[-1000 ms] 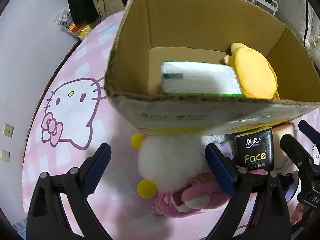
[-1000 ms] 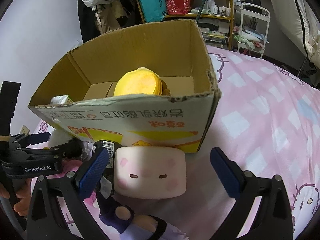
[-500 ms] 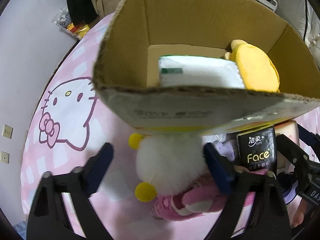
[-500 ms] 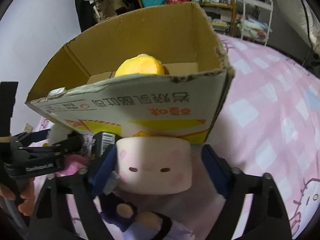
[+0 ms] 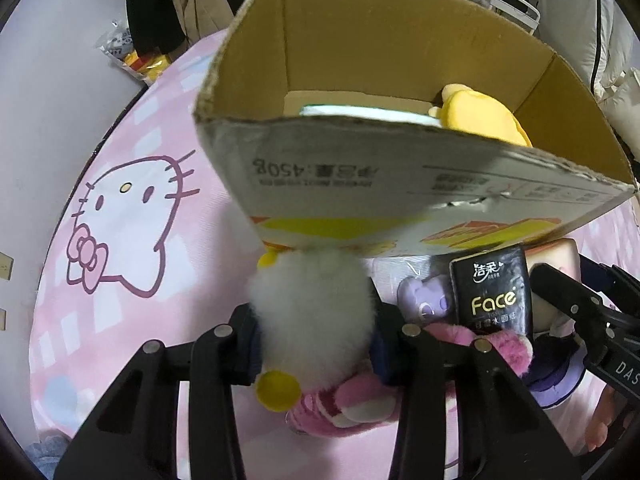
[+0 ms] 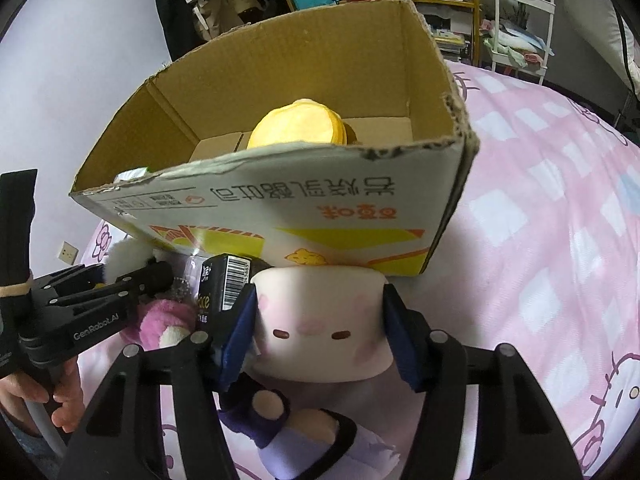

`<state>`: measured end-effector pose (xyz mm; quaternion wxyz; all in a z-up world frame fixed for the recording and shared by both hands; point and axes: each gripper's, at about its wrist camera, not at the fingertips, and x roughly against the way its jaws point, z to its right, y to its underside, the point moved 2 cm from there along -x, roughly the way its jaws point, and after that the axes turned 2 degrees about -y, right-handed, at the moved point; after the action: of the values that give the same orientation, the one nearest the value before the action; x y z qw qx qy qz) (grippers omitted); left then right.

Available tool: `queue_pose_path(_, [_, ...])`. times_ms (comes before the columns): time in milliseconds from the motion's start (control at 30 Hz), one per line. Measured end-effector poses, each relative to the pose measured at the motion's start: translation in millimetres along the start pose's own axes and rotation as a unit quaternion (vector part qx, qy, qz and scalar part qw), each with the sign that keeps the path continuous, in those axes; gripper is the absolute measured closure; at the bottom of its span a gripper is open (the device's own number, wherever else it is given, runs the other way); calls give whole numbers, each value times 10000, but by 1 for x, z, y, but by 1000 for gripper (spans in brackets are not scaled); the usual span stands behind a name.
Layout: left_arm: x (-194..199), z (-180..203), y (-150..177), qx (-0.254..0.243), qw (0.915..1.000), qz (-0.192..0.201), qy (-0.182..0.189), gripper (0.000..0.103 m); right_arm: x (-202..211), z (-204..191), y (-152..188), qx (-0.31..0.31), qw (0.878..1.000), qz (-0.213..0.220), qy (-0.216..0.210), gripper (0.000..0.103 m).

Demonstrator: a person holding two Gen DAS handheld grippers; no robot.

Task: Organize soft objects
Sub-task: 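Grasp and lift the white pom-pom toy while the right gripper lifts the pink pig cushion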

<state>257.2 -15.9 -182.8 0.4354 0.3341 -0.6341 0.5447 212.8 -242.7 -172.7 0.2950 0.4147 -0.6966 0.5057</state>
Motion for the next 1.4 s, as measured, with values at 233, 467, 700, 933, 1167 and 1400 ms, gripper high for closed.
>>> queue_pose_path(233, [21,6,13,55,9996,270,-22,63,8,1,3,-107,9999,85,-24,39])
queue_pose_path(467, [45,15,18,-17,9976,670,-142,63,19,4,4,-186,9995,221,-128,40])
queue_pose_path(700, [75,16,22,-19,9924,1217,-183,63,32,4,5,-169,9989,394,-168,46])
queue_pose_path(933, [106,12,27,42,9836,1796,-169,63,46,-9,7,169,9982,579,-66,65])
queue_pose_path(1167, [142,6,34,155,9687,2469,-184,63,85,-15,2,235,9933,1127,-135,67])
queue_pose_path(1400, [171,9,38,54,9512,3078,-224,63,128,-19,-6,251,9840,1725,-360,67])
